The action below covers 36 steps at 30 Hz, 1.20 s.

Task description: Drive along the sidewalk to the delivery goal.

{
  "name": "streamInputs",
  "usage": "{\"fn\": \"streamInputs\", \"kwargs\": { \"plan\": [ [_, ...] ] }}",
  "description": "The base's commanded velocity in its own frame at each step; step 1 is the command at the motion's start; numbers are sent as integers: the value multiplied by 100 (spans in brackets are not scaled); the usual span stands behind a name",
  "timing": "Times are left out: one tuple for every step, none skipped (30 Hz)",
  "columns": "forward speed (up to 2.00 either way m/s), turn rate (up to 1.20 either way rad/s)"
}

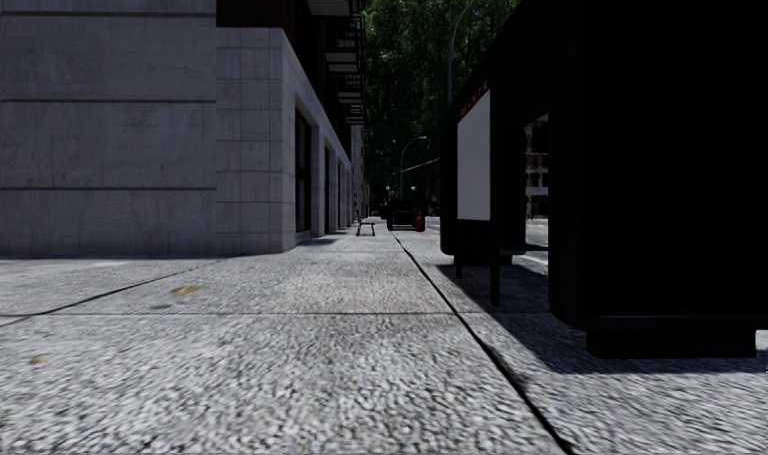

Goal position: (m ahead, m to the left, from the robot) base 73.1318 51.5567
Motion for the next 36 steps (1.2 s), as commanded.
{"fn": "streamInputs", "kwargs": {
  "plan": [
    [200, 0],
    [200, 0],
    [200, 0],
    [200, 0],
    [200, 0],
    [200, 0],
    [200, 0],
    [200, 0],
    [200, 0],
    [200, 0],
    [200, 0],
    [200, 0],
    [200, 0],
    [200, 0],
    [200, 0],
    [200, 0],
    [200, 0],
    [200, 0],
    [200, 0],
    [200, 0],
    [200, 0],
    [200, 0],
    [200, 0],
    [200, 0],
    [200, 0],
    [200, 0],
    [200, 0],
    [200, 0],
    [200, 0],
    [200, 0],
    [200, 0],
    [200, 0],
    [200, 0],
    [200, 0],
    [200, 0],
    [200, 0]
  ]
}}
